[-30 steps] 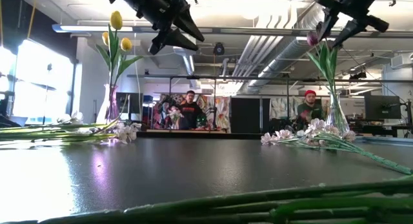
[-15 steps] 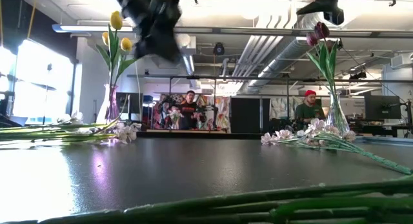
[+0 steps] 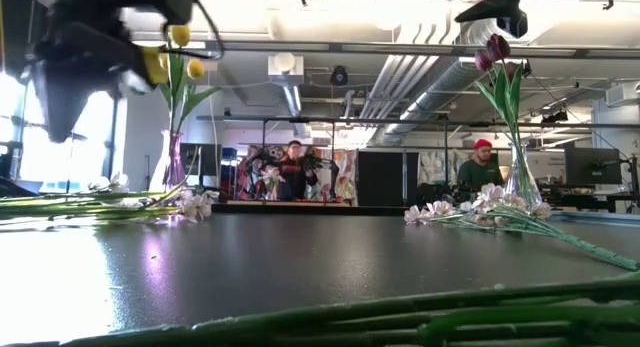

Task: Sort flowers into vase by color
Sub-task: Put the left white flowers into the bottom transparent vase

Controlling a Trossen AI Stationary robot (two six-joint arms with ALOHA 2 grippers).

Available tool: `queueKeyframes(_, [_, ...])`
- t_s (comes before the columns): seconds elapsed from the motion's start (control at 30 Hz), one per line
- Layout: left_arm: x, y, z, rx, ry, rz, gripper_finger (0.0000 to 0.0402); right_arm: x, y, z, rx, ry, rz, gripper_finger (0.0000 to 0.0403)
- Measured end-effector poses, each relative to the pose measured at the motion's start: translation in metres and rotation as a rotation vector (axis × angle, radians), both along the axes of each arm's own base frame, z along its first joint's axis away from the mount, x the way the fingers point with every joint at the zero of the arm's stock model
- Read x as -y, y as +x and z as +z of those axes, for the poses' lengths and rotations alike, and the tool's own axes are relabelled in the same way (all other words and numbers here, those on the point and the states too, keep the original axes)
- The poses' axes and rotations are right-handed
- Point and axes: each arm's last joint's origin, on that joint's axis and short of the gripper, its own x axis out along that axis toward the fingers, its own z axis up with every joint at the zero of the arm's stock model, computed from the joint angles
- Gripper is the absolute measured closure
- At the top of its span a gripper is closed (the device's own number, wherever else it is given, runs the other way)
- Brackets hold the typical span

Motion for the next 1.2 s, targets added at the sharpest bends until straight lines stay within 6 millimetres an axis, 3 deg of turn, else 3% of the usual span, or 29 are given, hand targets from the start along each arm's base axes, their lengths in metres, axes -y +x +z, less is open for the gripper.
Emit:
queueKeyframes(0.27, [0.015, -0.023, -0.034, 0.143, -0.007, 0.107, 0.0263, -0.001, 0.012, -0.002, -0.006, -0.013, 0.046, 0.0234])
queueKeyframes(0.5, [0.015, -0.041, -0.064, 0.054, -0.028, 0.158, 0.0195, 0.001, 0.021, -0.007, -0.035, 0.0, 0.069, 0.0234])
queueKeyframes(0.63, [0.016, -0.042, -0.076, 0.098, -0.065, 0.156, 0.0188, 0.001, 0.023, -0.009, -0.036, 0.027, 0.074, 0.0234])
queueKeyframes(0.77, [0.017, -0.039, -0.078, 0.148, -0.073, 0.156, 0.0226, 0.001, 0.023, -0.008, -0.032, 0.045, 0.061, 0.0234])
queueKeyframes(1.03, [0.017, -0.035, -0.075, 0.184, -0.076, 0.17, 0.0387, 0.003, 0.023, -0.007, -0.014, 0.045, -0.005, 0.0234])
queueKeyframes(1.2, [0.02, -0.024, -0.051, 0.284, -0.08, 0.174, 0.0384, -0.001, 0.025, -0.005, 0.004, 0.056, 0.011, 0.0234])
